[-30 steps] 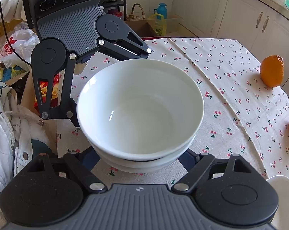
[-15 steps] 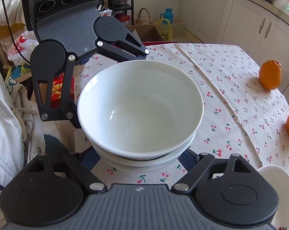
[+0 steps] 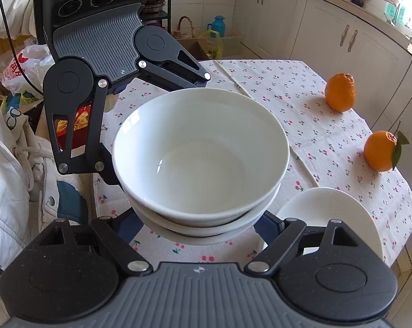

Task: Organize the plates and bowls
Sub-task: 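Lift the bowl stack with both grippers and carry it over the plate stack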

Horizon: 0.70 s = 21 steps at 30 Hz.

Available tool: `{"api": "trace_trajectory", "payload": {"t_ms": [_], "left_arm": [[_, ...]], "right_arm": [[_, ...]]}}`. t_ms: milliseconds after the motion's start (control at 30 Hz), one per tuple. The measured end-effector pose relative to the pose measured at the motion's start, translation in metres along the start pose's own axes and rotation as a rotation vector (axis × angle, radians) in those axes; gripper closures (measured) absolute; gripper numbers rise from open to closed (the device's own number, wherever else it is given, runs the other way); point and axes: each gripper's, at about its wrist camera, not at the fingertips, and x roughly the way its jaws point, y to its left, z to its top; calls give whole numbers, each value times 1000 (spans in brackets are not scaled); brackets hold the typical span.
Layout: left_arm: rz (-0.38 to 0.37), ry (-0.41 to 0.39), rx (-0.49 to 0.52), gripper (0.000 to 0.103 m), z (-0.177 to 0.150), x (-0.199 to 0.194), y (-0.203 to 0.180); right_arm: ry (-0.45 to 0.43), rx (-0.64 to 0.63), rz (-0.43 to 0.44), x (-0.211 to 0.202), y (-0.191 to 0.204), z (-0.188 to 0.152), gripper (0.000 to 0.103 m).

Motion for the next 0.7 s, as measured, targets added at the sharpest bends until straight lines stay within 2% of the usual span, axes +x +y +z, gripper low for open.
{"api": "trace_trajectory", "payload": {"t_ms": [433, 700], "left_arm": [[-11, -21, 70, 19, 61, 60, 20], [-20, -9, 70, 20, 74, 89, 35]], "right_arm": [[4, 27, -105, -31, -65, -35, 14], [13, 82, -140, -23, -98, -55, 14]]}}
